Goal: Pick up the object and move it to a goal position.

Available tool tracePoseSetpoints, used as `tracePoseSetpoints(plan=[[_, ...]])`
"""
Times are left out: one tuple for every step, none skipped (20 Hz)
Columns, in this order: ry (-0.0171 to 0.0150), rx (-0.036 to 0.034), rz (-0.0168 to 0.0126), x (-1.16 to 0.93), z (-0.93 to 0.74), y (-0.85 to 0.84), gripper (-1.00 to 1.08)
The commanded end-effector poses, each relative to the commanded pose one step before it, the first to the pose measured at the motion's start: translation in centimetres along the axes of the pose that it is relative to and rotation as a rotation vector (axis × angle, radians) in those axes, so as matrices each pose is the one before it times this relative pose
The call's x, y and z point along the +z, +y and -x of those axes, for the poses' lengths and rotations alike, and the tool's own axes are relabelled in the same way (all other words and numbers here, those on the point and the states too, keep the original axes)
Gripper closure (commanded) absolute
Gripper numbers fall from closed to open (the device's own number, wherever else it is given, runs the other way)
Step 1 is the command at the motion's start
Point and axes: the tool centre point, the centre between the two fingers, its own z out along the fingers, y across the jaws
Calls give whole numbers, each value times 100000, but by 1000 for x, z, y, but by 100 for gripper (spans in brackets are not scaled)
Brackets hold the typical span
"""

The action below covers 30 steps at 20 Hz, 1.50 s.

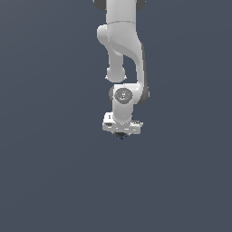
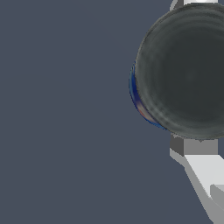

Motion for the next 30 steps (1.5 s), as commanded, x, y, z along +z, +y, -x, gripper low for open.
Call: tracePoseSetpoints(plan=[[175,-59,-43,-993,343,-513,108],[0,0,0,-470,203,-241,108],[0,0,0,-517,223,-265,108],[0,0,0,-565,242,-289,108],[0,0,0,-614,262,-314,108],[0,0,0,-664,282,-339,108],[0,0,0,-715,302,-364,108],[0,0,0,-768,322,-391,108],[0,0,0,-821,342,-418,108],[0,0,0,-871,359,-443,108],[0,0,0,-905,369,-459,108],[23,-2,43,-887,358,-452,108],[0,0,0,-844,338,-428,108],[0,0,0,-808,319,-410,108],[22,4,65,-773,303,-398,108],[0,0,0,-733,282,-373,108],[0,0,0,-694,263,-354,108],[0,0,0,-653,244,-334,108],[0,0,0,-611,225,-313,108],[0,0,0,-568,206,-292,108],[0,0,0,-522,185,-271,108],[0,0,0,-476,165,-249,108],[0,0,0,-427,144,-225,108],[0,0,0,-376,124,-200,108],[0,0,0,-322,103,-174,108],[0,0,0,-266,83,-145,108],[0,0,0,-207,63,-114,108],[0,0,0,-147,43,-81,108],[-16,12,-44,-87,20,-34,108],[0,0,0,-29,8,-16,108]])
